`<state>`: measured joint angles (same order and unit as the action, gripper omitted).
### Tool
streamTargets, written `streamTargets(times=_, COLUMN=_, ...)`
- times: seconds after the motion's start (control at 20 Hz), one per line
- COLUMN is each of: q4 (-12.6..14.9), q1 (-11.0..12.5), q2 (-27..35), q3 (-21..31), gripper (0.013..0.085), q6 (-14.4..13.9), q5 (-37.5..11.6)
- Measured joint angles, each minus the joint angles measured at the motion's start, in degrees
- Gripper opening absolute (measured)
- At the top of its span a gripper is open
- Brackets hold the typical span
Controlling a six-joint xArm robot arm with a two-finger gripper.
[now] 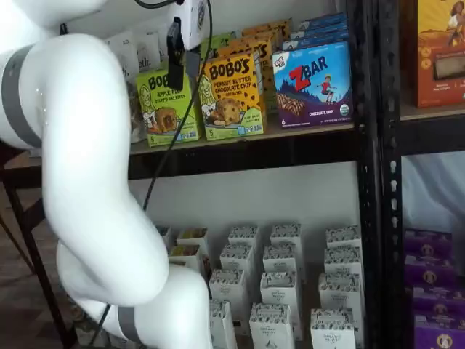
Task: Pick up the orange box on the top shelf, the fifth box from the left
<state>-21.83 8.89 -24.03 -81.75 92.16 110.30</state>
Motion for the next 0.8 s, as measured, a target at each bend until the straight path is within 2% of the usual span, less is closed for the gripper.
streamTargets(times=0.15, q4=1.75, q1=-1.86, q2=1.07, q3=-1.22, gripper=0.0850, q6=-1.23, q5=2.11)
streamTargets(times=0.35, q4=1.62, q1=-3.06, q2=0.26, q3=0.05, gripper=0.0850, q6=-2.31, q5=0.76)
streamTargets(times=0.65, q4=-3.56, q1=-1.80, q2=-3.53, q3=4.90, gripper=0.0850, q6=-2.21, q5=-6.80)
streamTargets(times=0.8, q4=-4.78, q1=-1.50, q2=-4.46, q3=6.13, gripper=0.0850, q6=-2.09, q5=-9.92)
